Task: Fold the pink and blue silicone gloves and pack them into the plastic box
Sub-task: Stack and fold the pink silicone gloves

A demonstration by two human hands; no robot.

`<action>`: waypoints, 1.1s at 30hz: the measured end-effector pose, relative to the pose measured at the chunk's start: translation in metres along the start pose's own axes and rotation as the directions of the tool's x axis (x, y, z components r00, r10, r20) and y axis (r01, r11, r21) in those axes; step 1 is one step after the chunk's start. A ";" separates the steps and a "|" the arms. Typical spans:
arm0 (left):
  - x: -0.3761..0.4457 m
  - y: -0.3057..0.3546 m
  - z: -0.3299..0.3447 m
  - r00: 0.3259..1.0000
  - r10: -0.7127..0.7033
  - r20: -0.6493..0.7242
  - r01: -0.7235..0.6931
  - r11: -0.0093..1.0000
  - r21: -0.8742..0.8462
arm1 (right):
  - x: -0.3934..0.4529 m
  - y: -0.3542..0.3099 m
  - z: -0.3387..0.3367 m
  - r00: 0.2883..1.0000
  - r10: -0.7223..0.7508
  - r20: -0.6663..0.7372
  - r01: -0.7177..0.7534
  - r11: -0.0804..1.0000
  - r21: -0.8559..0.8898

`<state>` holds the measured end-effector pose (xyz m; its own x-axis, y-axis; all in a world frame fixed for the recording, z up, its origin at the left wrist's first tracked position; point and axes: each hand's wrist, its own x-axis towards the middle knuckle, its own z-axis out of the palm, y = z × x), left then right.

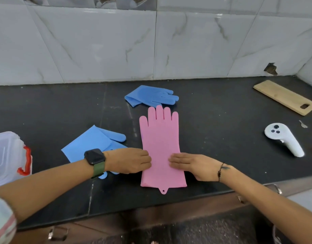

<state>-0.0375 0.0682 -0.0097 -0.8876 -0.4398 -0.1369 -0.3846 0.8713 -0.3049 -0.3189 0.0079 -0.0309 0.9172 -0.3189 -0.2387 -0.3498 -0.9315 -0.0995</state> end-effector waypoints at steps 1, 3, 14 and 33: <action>0.001 0.000 0.002 1.000 -0.005 -0.031 0.005 1.000 0.013 | 0.000 0.000 0.000 1.000 0.009 0.005 -0.009 1.000 -0.003; 0.004 0.002 0.006 0.996 -0.024 -0.085 0.025 1.000 0.010 | 0.001 -0.004 -0.003 1.000 0.017 -0.022 -0.017 1.000 0.018; 0.019 0.004 0.013 0.575 -0.772 0.271 0.555 0.124 -0.823 | 0.021 -0.019 0.001 0.704 0.610 -0.364 -0.136 0.618 0.774; 0.050 -0.030 0.007 0.233 -0.734 0.638 0.548 -0.443 -0.710 | 0.092 0.002 -0.028 0.328 0.930 -0.165 -0.570 0.334 0.751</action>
<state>-0.0688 0.0183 -0.0142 0.2371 -0.8810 -0.4094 -0.4956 -0.4722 0.7290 -0.2303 -0.0285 -0.0261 0.0073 -0.9999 -0.0113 -0.7827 0.0014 -0.6224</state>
